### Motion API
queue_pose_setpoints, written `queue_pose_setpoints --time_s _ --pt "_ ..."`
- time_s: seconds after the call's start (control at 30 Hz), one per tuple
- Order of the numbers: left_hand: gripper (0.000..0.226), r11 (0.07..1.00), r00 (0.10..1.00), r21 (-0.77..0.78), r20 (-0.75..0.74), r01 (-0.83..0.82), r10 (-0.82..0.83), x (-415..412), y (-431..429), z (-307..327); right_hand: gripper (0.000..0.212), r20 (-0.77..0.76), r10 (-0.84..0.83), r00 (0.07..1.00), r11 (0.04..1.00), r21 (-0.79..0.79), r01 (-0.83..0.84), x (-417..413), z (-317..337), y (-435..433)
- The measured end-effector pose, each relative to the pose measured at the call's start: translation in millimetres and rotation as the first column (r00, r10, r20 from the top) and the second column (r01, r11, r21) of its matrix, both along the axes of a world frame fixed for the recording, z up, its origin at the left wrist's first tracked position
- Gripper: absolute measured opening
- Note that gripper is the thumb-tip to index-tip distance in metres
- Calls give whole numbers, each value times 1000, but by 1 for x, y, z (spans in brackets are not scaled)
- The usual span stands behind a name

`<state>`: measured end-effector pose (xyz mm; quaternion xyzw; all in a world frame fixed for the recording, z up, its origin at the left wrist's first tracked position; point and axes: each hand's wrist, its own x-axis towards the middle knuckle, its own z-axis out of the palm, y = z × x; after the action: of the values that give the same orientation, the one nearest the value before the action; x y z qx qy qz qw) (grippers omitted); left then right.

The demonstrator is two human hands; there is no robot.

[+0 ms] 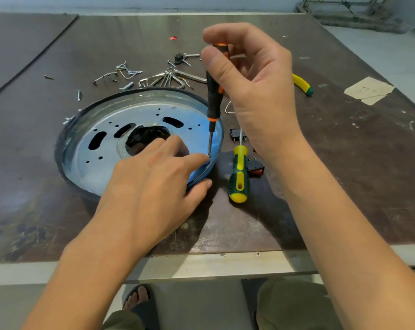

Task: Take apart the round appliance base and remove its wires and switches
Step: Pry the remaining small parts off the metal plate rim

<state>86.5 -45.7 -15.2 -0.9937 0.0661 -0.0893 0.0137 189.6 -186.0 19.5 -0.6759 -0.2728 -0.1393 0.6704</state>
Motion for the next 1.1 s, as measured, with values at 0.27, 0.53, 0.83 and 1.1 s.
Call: queue_pose_setpoints --time_s 0.27,0.53,0.83,1.1 --pt "44 1000 1000 0 15 -6 6 -1 0 -1 23 -57 44 997 997 64 -41 -1 1 0" --pt "44 1000 1000 2 19 3 -3 0 0 0 27 -65 98 993 992 89 -92 0 2 -4" --pt "45 1000 1000 8 14 0 0 0 0 -1 26 -36 77 996 996 57 -75 0 1 -2" --pt "45 1000 1000 6 0 3 -3 0 1 -1 21 40 26 999 1000 -19 -25 -1 1 -1"
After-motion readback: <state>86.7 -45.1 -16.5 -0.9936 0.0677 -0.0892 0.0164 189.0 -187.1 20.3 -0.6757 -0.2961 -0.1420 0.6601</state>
